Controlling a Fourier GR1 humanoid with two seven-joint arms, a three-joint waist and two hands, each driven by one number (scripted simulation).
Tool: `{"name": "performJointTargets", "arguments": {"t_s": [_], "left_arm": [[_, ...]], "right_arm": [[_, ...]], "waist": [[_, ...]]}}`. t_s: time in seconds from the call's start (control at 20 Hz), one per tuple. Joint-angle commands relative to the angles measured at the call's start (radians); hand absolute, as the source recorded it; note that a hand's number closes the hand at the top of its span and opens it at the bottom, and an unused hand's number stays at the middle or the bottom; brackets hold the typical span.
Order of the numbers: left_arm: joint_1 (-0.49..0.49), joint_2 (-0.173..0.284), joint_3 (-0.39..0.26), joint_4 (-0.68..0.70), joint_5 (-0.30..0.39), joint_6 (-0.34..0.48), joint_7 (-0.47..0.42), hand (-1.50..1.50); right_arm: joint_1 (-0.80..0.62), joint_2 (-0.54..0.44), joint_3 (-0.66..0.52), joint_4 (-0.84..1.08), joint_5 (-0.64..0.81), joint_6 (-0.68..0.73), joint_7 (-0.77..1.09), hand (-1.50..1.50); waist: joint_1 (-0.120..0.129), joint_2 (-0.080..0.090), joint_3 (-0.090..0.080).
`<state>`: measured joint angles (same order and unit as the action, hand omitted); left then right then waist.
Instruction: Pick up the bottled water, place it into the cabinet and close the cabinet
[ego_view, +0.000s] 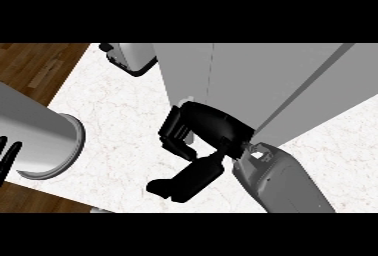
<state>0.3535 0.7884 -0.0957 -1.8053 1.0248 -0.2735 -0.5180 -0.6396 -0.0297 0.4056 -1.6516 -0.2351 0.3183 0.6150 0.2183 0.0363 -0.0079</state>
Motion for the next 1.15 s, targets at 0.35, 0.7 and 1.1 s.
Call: {"name": "performJointTargets", "arguments": {"t_s": [0.35, 0.7, 1.1], "left_arm": [[0.035, 0.003, 0.04, 0.018, 0.015, -0.041, -0.019, -1.5], [0.054, -0.011, 0.039, 0.031, 0.015, -0.052, -0.024, -1.5], [0.053, -0.011, 0.053, 0.015, 0.022, -0.051, -0.022, -1.5]], "right_arm": [[-0.382, 0.029, -0.134, 0.465, 0.084, -0.346, -0.153, 1.5], [-0.47, 0.03, -0.189, 0.564, 0.01, -0.469, -0.194, 1.5], [-0.477, 0.03, -0.154, 0.617, -0.089, -0.577, -0.239, -1.5]], "waist": [[-0.016, 0.0, 0.004], [-0.042, 0.002, 0.004], [-0.056, 0.005, 0.005]]}}
